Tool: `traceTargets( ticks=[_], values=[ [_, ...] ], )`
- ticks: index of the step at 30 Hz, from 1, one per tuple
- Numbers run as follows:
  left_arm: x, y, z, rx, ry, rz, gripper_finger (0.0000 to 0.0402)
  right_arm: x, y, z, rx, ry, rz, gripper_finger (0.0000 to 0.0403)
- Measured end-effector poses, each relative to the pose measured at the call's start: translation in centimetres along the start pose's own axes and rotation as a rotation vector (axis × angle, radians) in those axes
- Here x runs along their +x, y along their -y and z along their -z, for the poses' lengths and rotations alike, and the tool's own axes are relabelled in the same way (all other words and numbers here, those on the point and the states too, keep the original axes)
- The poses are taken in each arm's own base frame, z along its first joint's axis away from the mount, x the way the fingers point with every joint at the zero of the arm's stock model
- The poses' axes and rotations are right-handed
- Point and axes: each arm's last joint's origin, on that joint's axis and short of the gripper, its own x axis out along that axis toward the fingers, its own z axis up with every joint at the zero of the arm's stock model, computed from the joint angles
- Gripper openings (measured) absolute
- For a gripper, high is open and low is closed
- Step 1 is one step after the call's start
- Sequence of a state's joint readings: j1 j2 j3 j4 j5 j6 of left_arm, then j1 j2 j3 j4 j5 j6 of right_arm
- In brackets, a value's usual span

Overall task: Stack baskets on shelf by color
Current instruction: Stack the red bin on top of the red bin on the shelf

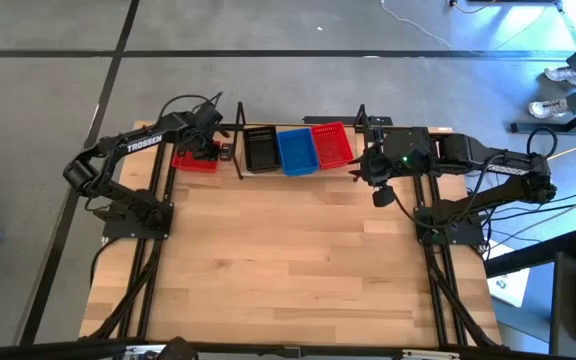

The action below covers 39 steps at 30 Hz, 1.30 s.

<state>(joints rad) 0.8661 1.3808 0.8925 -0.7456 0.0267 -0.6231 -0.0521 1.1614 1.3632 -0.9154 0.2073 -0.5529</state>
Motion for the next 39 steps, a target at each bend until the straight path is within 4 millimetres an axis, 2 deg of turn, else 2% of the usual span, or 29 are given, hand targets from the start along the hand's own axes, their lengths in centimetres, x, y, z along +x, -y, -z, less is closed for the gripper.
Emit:
traceTargets(
  ticks=[9, 17, 26, 39],
  values=[
    [-0.1, -0.1, 0.5, 0.314, -0.074, 0.046, 0.0055, 0.0, 0.0, 0.0, 0.0, 0.0, 0.0, 0.0097],
    [-0.1, -0.3, 0.7, 0.345, -0.096, 0.025, 0.0055, 0.0, 0.0, 0.0, 0.0, 0.0, -0.001, 0.0097],
    [-0.1, -0.1, 1.0, 0.553, -0.102, 0.015, 0.0055, 0.0, 0.0, 0.0, 0.0, 0.0, -0.001, 0.0097],
    [-0.1, -0.4, 1.2, 0.617, -0.127, -0.037, 0.0055, 0.0, 0.0, 0.0, -0.001, 0.0, -0.002, 0.0097]
  ],
)
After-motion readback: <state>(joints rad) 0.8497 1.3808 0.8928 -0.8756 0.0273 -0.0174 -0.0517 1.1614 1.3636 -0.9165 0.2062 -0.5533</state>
